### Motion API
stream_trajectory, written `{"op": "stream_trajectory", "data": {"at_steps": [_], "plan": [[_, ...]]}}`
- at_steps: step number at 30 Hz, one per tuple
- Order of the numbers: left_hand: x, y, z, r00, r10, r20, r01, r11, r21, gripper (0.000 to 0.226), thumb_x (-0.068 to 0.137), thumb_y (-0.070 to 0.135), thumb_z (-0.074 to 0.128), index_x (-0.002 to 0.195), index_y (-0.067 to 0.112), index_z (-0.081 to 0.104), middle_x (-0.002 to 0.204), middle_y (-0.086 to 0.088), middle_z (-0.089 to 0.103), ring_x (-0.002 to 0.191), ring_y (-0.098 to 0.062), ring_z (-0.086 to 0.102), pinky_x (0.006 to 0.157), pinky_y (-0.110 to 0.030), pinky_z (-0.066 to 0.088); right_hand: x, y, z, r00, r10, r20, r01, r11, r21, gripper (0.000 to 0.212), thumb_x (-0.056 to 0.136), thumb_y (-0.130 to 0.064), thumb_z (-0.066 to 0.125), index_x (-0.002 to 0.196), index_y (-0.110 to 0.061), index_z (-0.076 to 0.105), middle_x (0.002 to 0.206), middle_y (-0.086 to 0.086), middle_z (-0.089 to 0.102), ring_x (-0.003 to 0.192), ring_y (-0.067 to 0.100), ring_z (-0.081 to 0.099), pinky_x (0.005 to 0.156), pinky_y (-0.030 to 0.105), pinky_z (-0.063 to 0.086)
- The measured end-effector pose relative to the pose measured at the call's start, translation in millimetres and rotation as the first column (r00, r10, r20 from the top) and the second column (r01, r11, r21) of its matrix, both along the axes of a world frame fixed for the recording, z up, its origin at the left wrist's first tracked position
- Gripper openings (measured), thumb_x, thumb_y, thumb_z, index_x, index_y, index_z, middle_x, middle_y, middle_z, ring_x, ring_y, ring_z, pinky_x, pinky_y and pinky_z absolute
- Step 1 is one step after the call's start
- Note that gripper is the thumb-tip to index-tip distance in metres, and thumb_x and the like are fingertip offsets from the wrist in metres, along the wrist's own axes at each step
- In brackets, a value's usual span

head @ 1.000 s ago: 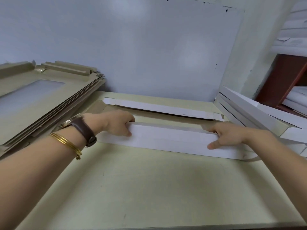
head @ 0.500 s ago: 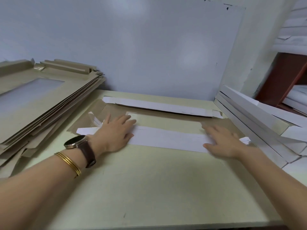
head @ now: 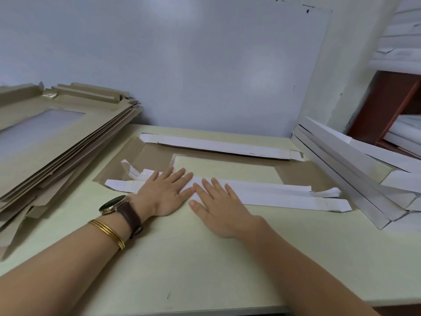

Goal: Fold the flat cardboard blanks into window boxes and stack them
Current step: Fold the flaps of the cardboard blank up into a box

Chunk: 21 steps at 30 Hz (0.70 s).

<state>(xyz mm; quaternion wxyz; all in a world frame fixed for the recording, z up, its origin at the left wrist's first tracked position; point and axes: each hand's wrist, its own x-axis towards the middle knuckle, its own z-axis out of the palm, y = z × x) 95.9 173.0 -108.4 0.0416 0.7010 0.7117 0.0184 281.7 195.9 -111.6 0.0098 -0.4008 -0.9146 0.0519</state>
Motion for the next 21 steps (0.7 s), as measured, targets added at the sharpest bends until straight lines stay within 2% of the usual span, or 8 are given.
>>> {"op": "stream_trajectory", "data": {"at_steps": [6, 16, 21], "plan": [[-13, -1, -1, 1.000, 0.010, 0.023, -0.010, 1.000, -0.010, 0.062, 0.096, 0.062, 0.011, 0.153, 0.037, 0.001, 0.162, 0.009, -0.002, 0.149, -0.014, -0.005, 0.120, -0.035, -0.001, 27, 16, 1, 0.999, -0.034, -0.003, 0.034, 0.994, -0.103, 0.072, 0.097, -0.063, 0.011, 0.156, -0.023, -0.004, 0.162, -0.008, -0.011, 0.148, 0.007, -0.013, 0.119, 0.029, -0.008], [-61, -16, 4, 0.985, 0.151, 0.079, -0.148, 0.988, -0.042, 0.065, 0.097, 0.060, 0.015, 0.154, 0.031, 0.005, 0.162, 0.002, 0.000, 0.148, -0.011, -0.005, 0.120, -0.033, 0.001, 154, 52, 11, 0.935, -0.353, -0.017, 0.347, 0.926, -0.147, 0.070, 0.101, -0.054, 0.021, 0.156, -0.015, 0.004, 0.163, -0.003, -0.003, 0.149, 0.009, -0.005, 0.118, 0.026, -0.003], [-64, -19, 1, 0.983, 0.162, 0.087, -0.161, 0.987, -0.020, 0.066, 0.097, 0.059, 0.018, 0.154, 0.028, 0.007, 0.162, 0.003, 0.002, 0.148, -0.010, -0.005, 0.119, -0.031, 0.002, 181, 56, 14, 0.910, -0.413, -0.025, 0.403, 0.898, -0.179, 0.069, 0.102, -0.052, 0.021, 0.156, -0.014, 0.003, 0.163, -0.004, -0.005, 0.149, 0.008, -0.008, 0.112, 0.019, -0.005]]}}
